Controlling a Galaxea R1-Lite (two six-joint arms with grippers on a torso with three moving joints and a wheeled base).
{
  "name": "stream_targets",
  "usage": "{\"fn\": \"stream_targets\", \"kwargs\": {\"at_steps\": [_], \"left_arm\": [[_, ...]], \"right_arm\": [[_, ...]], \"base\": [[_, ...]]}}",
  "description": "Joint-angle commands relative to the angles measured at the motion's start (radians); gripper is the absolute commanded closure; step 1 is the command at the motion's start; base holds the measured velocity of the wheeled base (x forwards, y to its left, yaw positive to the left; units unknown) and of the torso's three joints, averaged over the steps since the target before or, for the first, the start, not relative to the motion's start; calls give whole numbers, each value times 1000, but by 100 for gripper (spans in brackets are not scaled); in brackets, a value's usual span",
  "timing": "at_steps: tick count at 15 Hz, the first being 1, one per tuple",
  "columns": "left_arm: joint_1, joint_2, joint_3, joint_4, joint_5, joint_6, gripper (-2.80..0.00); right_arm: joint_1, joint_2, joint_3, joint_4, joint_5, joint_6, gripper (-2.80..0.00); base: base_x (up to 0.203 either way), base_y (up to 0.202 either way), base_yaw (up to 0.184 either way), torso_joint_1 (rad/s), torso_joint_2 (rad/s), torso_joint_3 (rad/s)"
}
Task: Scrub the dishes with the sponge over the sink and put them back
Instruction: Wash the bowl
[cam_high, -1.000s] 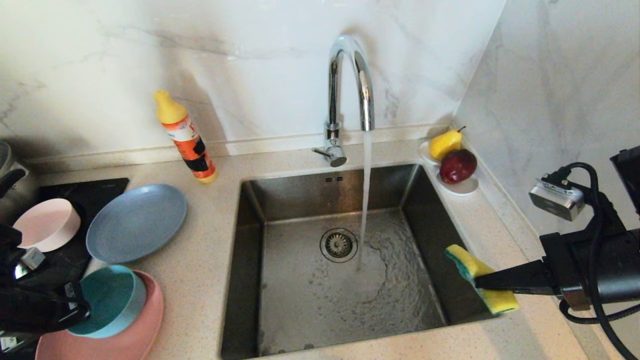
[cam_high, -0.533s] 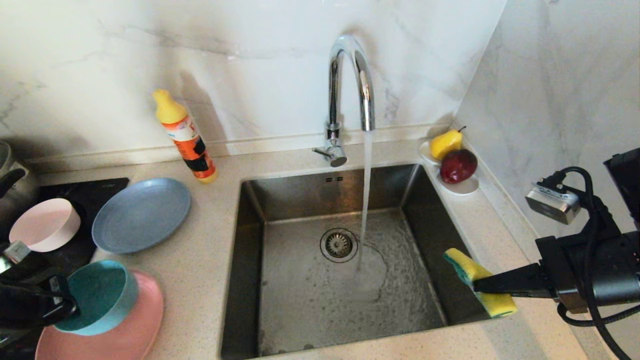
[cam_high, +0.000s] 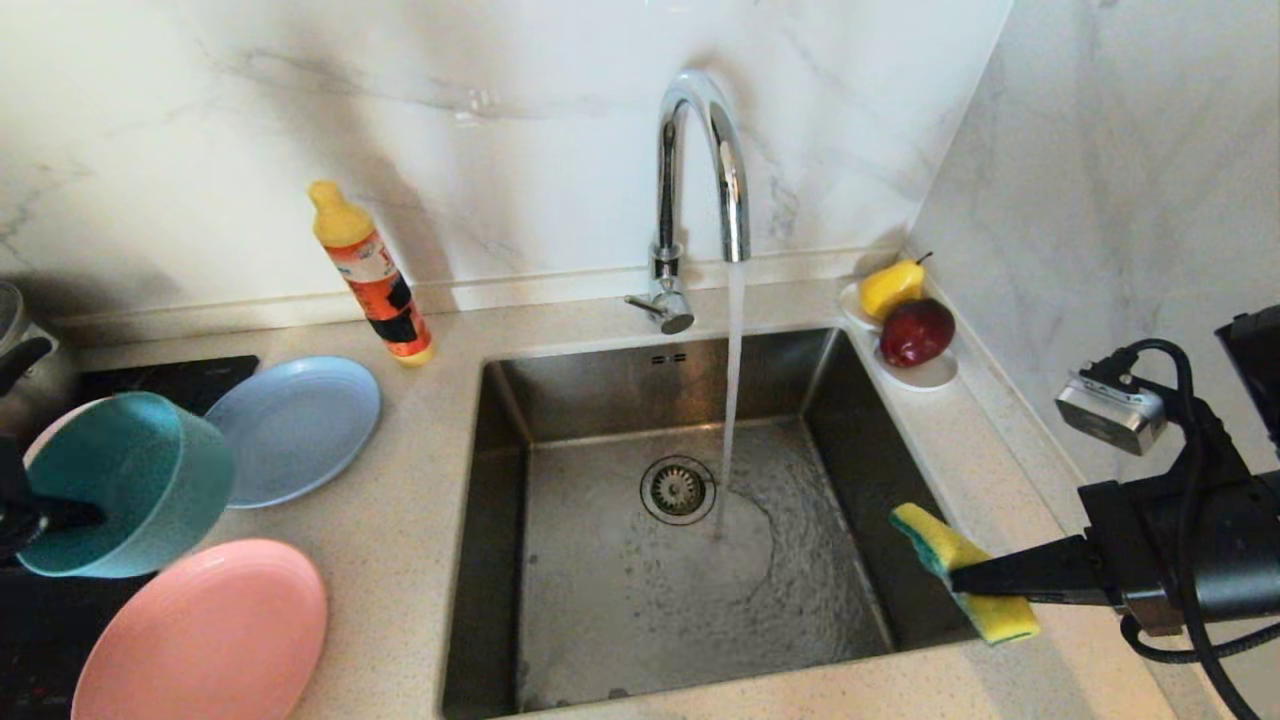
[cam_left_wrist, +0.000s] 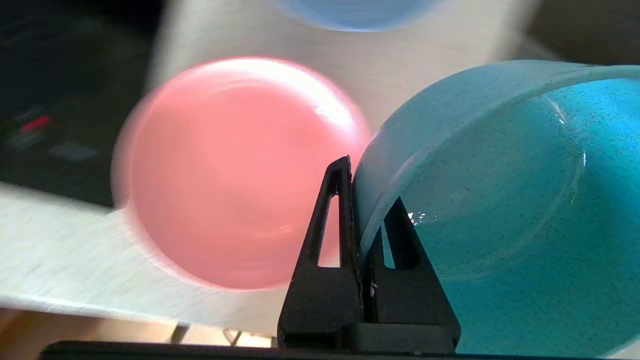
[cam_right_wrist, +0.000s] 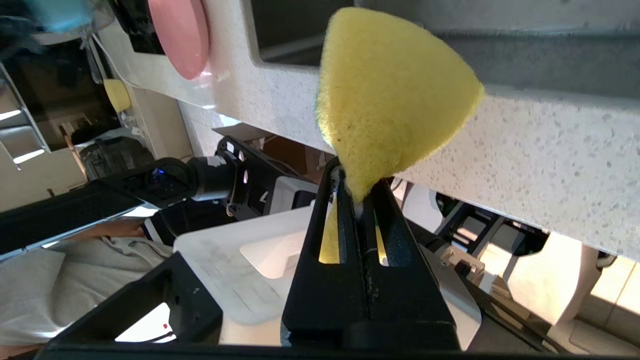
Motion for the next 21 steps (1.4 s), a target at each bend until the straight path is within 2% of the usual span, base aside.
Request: {"fn": "stream_targets", "kwargs": {"at_steps": [1,4,6,8,11,16,18,19,21], "left_arm": [[-97,-58,-20,-1,-23,-4,0],[-278,22,-31,-43,-8,-1,0],[-404,93,-41,-92,52,0,0],[-533,168,-44,-215,95,-7,0],[-711,269,-63,-283,188,-54,0],[-949,498,-146,-341,334,-215,0],[-1019,561,-203,-347,373,-367,0],[-1044,592,-233,-347,392,-413,0],[-1076,657,-294,-346,463,-442,0]], "right_arm": [[-1,-5,8,1,2,1,0],[0,-26,-6,0,2,1,0],[-1,-35,0,0,4,-4,0],[-1,-27,4,0,4,-4,0],[-5,-29,6,-1,2,-4,0],[-11,-36,6,-22,2,-4,0],[-11,-26,17,-23,3,-4,0],[-11,-20,21,-25,4,-4,0],[-11,-13,20,-27,5,-4,0]], "base": [[0,0,0,0,0,0],[0,0,0,0,0,0],[0,0,0,0,0,0],[0,0,0,0,0,0],[0,0,0,0,0,0],[0,0,0,0,0,0],[0,0,0,0,0,0],[0,0,0,0,0,0],[0,0,0,0,0,0]]}}
